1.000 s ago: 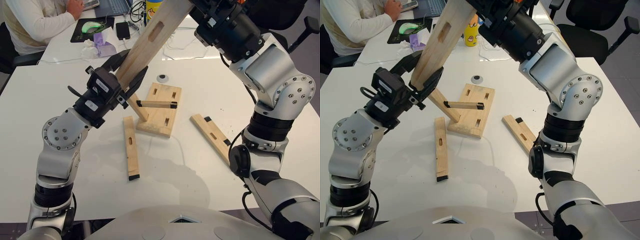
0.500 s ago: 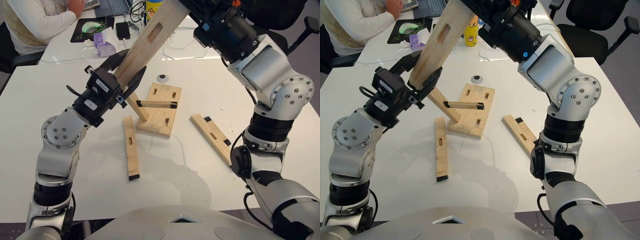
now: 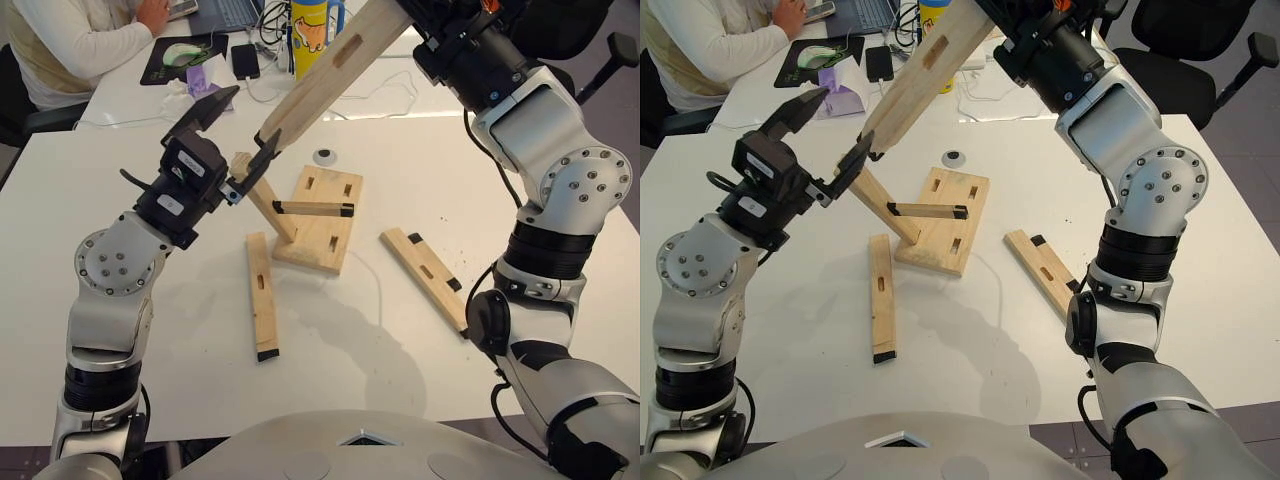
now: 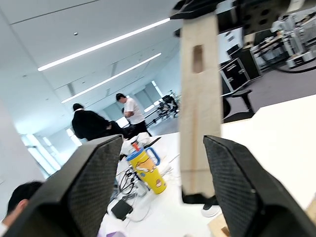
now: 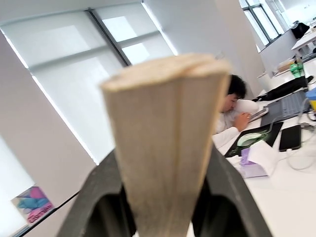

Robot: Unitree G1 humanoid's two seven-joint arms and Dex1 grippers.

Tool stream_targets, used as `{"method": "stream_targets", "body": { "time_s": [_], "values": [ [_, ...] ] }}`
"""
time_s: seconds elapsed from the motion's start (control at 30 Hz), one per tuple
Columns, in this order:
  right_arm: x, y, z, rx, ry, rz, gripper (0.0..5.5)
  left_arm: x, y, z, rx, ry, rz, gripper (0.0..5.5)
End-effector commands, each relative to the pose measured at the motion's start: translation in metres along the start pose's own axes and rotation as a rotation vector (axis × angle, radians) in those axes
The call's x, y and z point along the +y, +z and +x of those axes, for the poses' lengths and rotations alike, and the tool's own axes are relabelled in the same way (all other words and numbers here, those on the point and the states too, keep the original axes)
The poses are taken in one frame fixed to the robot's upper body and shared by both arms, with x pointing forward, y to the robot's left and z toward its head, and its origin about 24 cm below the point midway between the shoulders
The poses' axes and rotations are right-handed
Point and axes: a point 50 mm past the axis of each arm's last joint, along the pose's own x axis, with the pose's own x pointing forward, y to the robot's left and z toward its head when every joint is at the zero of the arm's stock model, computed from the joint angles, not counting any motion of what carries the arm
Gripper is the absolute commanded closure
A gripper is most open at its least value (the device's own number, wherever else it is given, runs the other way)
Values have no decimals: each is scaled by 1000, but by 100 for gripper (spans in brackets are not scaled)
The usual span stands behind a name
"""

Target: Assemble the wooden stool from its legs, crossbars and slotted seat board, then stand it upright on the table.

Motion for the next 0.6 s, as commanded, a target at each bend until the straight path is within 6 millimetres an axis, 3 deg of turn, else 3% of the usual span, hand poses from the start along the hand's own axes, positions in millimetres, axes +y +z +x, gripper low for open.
{"method": "stream_targets", "body": {
  "time_s": [0.03, 0.2, 0.33, 0.47, 0.6],
  "values": [
    [-22, 26, -14, -109, -173, -132, 448, 15, -18, -8, 87, 137, -109, 247],
    [-49, 29, -39, -125, -389, -335, 448, 8, -37, -18, 195, 218, -511, 247],
    [-53, 19, -46, -79, -424, -469, 448, -7, -25, -18, 168, 214, -834, 247],
    [-53, 11, -45, -53, -418, -540, 448, -11, -23, -17, 208, 217, -928, 247],
    [-51, 8, -43, -54, -408, -559, 448, -19, -34, -21, 349, 211, -838, 247]
  ]
}}
